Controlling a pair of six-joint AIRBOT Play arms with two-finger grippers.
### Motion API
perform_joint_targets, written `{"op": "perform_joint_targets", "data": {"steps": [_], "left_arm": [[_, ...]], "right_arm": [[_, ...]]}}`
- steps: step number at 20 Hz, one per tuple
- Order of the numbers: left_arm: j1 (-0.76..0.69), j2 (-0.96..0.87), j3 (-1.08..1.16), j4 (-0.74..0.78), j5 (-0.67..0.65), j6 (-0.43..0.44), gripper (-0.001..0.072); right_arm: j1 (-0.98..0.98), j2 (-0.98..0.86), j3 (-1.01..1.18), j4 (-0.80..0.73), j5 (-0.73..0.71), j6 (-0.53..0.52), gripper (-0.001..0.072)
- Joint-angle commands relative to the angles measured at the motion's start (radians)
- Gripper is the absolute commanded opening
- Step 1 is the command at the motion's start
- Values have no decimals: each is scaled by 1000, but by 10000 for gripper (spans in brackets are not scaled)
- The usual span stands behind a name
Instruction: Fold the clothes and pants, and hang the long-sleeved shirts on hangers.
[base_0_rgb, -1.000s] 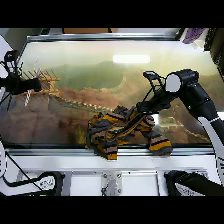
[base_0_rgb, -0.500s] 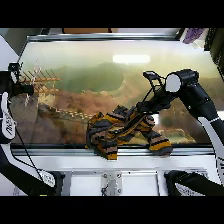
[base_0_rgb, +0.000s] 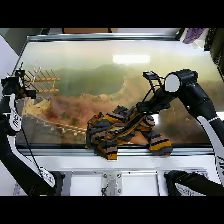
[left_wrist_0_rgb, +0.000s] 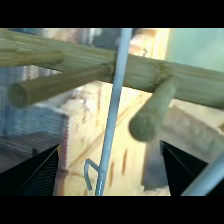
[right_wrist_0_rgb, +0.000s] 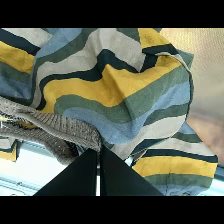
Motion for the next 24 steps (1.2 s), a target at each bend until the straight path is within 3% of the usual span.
{"op": "perform_joint_targets", "data": {"steps": [1, 4, 5, 6, 7, 13, 21, 24], "left_arm": [[5, -18, 2, -4, 24, -3, 718], [5, -18, 2, -4, 23, -21, 374], [4, -17, 2, -4, 19, -21, 200], [2, -17, 2, -4, 16, -21, 78], [-2, -17, 2, -3, 10, -21, 14], [-21, 19, 2, 5, -27, -21, 12], [-75, 240, 2, 1, -130, -5, 12], [-127, 300, 2, -7, -208, 40, 13]], "right_arm": [[0, -2, 0, 0, 0, 0, 18], [0, -2, 0, 0, 0, 0, 18], [0, -2, 0, 0, 0, 0, 18], [0, -2, 0, 0, 0, 0, 19], [0, -2, 0, 0, 0, 0, 19], [0, -2, 0, 0, 0, 0, 18], [0, -2, 0, 0, 0, 0, 18], [0, -2, 0, 0, 0, 0, 18]]}}
